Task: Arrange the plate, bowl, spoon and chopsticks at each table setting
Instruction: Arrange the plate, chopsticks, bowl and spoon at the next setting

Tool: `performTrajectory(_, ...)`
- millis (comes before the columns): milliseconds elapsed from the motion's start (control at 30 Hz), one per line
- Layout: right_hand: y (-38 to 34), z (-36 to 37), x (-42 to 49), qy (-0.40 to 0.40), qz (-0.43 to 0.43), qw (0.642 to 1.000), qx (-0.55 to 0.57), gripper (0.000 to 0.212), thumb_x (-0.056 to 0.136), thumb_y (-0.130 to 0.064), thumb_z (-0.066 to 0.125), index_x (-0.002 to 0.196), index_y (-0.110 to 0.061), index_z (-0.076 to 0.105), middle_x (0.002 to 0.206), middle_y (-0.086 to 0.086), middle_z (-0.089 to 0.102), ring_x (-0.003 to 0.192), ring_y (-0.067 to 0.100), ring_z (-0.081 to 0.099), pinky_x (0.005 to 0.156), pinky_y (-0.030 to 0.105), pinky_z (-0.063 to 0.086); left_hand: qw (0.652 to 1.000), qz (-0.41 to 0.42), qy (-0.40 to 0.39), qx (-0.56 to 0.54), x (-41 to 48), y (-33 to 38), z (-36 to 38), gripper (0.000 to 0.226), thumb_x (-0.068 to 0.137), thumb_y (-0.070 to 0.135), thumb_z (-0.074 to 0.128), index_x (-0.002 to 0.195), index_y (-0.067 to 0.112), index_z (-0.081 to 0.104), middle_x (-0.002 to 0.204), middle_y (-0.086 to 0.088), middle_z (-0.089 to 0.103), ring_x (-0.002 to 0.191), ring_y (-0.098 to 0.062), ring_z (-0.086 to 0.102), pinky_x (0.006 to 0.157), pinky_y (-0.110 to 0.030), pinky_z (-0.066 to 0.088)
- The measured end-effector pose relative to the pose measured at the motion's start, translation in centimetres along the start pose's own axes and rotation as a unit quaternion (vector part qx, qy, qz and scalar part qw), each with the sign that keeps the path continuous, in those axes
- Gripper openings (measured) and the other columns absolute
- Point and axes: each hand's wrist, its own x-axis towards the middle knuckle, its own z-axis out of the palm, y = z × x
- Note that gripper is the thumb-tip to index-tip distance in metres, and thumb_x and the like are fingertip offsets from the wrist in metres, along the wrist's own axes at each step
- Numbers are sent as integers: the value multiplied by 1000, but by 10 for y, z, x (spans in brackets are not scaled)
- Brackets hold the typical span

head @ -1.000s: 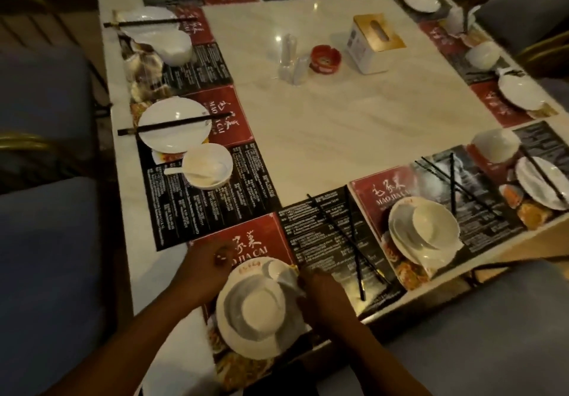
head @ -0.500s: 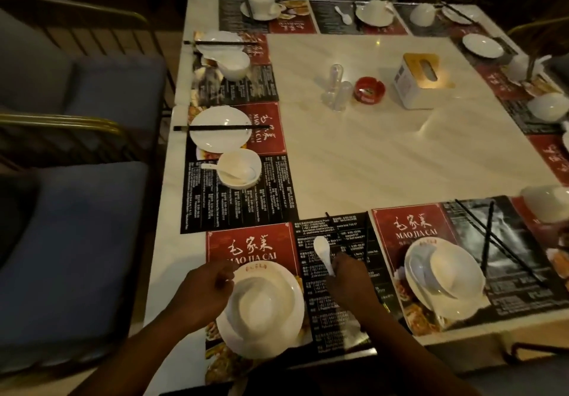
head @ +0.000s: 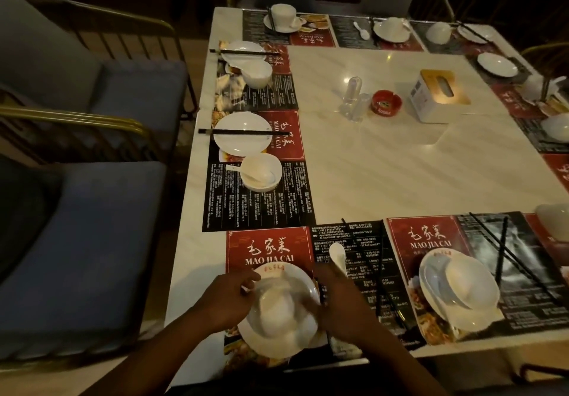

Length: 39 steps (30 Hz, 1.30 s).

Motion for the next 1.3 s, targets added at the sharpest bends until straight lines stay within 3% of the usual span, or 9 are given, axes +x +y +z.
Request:
performTrajectory(100,-22,24,-5,-134,-20,990,-42,112,61,-81,67,151,-49,9,160,-11,15,140,15,29,111,48,40,1000,9,-13,5,1,2,0,34,93,21,62,124,36,61,119,11,62,102,-6,61,80,-16,51)
performTrajectory(167,-29,38,-2,-176,-41,977,-113,121,66,-71,74,155,-43,-4,165,-6,-3,149,23,12,115,48,34,1000,14,-17,17,3,3,0,33,94,23,62,125,34,61,122,11,63,106,-9,61,85,-18,50)
performTrajectory(233,-33,44,1,-180,-50,971,-151,119,73,-61,76,156,-36,-6,166,-4,-7,152,25,2,117,46,32,999,23,-26,30,4,4,0,33,95,28,63,127,32,61,125,10,64,108,-9,62,89,-20,49)
performTrajectory(400,-35,50,5,-135,-48,979,-142,104,79,-42,76,157,-32,8,165,-4,7,150,23,12,112,41,39,997,46,-37,49,8,1,-4,33,94,32,63,127,30,62,127,11,64,109,-8,61,88,-17,44)
performTrajectory(533,-30,50,2,-101,-48,987,-111,103,77,-45,76,156,-33,12,163,-6,13,148,20,18,113,37,39,997,71,-41,10,16,-6,-11,27,92,27,66,117,37,64,118,15,66,97,1,60,80,-12,45)
performTrajectory(700,-26,18,14,-27,-5,999,-46,113,63,-58,81,151,-43,13,156,-16,20,137,9,30,111,34,36,998,57,24,-8,22,-9,-22,20,95,26,64,105,43,64,106,20,66,97,-1,61,83,-16,47)
performTrajectory(867,-7,-27,72,48,57,997,-35,114,59,-46,90,150,-33,23,151,-5,34,135,22,38,108,43,42,997,34,65,0,31,-3,-20,18,99,26,57,113,31,66,115,8,68,103,-9,63,90,-24,52)
performTrajectory(1000,13,-37,115,32,35,997,-61,114,58,-43,92,151,-26,28,147,0,39,129,27,43,101,43,47,994,5,113,2,38,8,-15,19,101,27,53,116,27,66,122,3,67,110,-13,63,92,-24,50)
performTrajectory(1300,36,-24,149,-33,-38,990,-129,113,58,-47,88,149,-29,23,152,2,33,130,33,41,95,47,48,979,-58,191,-45,23,8,4,24,97,23,60,120,25,66,122,2,67,109,-15,63,98,-36,52)
